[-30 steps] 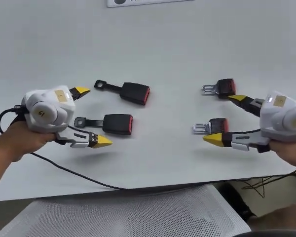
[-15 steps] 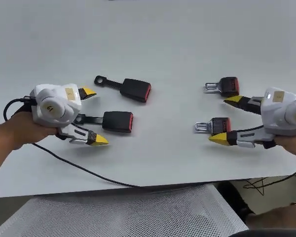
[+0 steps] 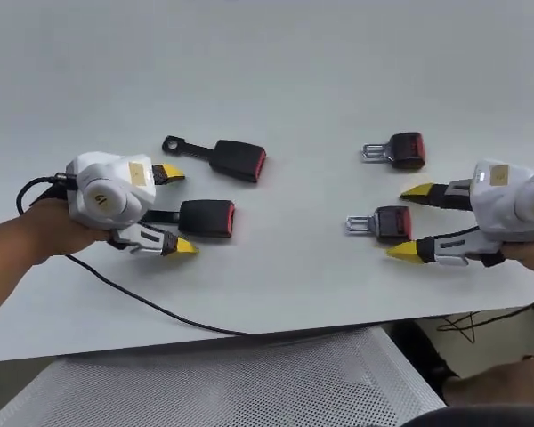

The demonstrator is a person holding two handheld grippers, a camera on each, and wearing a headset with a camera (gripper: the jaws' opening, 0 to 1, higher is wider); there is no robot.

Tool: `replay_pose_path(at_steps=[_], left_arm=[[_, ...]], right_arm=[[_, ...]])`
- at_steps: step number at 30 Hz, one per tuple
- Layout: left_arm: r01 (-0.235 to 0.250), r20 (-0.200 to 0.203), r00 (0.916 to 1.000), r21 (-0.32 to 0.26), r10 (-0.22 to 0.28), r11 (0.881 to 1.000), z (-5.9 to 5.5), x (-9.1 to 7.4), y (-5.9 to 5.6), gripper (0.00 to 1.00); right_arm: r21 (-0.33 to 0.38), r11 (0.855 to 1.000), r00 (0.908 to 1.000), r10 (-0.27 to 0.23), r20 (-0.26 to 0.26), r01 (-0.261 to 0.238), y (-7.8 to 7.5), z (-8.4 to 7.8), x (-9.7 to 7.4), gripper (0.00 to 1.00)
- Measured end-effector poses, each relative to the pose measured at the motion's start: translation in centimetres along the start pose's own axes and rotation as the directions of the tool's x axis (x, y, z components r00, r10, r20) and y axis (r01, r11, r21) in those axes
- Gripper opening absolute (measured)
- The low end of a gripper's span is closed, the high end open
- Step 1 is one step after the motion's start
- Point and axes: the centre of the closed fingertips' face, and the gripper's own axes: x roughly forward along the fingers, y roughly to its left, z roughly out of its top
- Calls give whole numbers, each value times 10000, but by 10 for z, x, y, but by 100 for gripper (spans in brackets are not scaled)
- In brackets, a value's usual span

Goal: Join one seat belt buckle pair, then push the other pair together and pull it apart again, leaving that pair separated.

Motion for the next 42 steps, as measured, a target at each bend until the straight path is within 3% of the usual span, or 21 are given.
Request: replay_pose_path(at_steps=[6, 10, 13, 15, 21, 26, 42], left_arm=[[201, -57, 9998, 247, -200, 9995, 2, -1, -6, 58], [387, -231, 9990, 558, -374, 9977, 5, -1, -11, 38], [289, -317, 9991, 625, -270, 9976, 6, 0, -10, 35], [296, -370, 9990, 813, -266, 9963, 6, 0, -11, 35], [72, -762, 9971, 513, -33, 9987, 6, 1, -11, 34], [-102, -828, 9965, 298, 126, 9995, 5, 0, -13, 33], [154, -1356, 9907, 565, -76, 9983, 9, 5, -22, 33]], right_arm=[[-676, 9976, 9994, 94, -336, -116, 1, 1, 4, 41], [-958, 9952, 9982, 151, -574, -206, -2, 0, 3, 37], [-1046, 9942, 9977, 168, -652, -236, -3, 0, 3, 37], [-992, 9948, 9977, 173, -653, -237, -3, 0, 3, 36], [-936, 9953, 9977, 183, -646, -243, -4, 1, 4, 35], [-987, 9946, 9974, 253, -673, -319, -2, 4, 7, 34], [-1168, 9921, 9989, 431, -209, -453, 13, 16, 24, 34]])
